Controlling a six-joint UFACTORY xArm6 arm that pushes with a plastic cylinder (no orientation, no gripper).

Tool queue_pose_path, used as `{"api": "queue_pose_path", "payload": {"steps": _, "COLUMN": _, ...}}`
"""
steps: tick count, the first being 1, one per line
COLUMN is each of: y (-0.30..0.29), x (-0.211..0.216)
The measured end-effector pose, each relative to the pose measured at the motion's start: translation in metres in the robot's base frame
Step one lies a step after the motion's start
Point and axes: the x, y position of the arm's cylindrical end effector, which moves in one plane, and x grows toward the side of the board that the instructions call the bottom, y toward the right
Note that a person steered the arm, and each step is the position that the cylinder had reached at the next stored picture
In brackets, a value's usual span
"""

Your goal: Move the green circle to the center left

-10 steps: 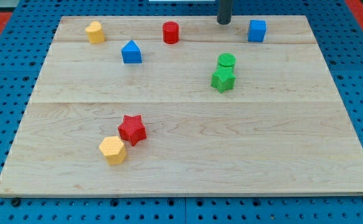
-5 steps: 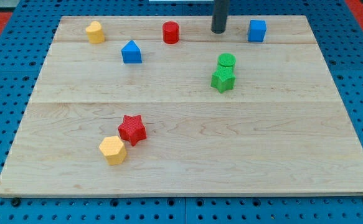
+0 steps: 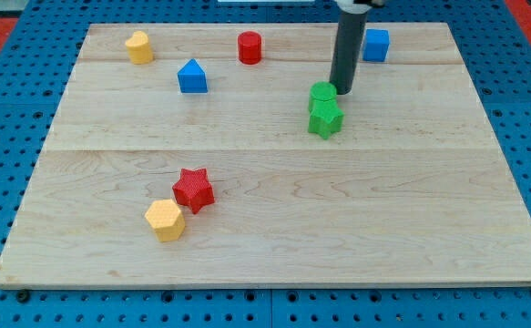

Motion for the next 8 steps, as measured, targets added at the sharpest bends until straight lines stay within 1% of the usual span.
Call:
{"api": "queue_pose_path", "payload": {"steps": 2, "y": -0.032, "x": 0.044}}
{"api": "queue_pose_path", "payload": {"steps": 3, "y": -0.064, "x": 0.048}}
{"api": "queue_pose_path", "payload": {"steps": 4, "y": -0.151, "x": 0.053}}
{"api": "queue_pose_path", "payload": {"steps": 5, "y": -0.14, "x": 0.073}}
{"api": "queue_pose_path", "payload": {"steps": 6, "y": -0.17, "x": 0.075}}
{"api": "queue_pose_path", "payload": {"steps": 7, "y": -0.237, "x": 0.073}}
{"api": "queue_pose_path", "payload": {"steps": 8, "y": -0.22, "x": 0.074}}
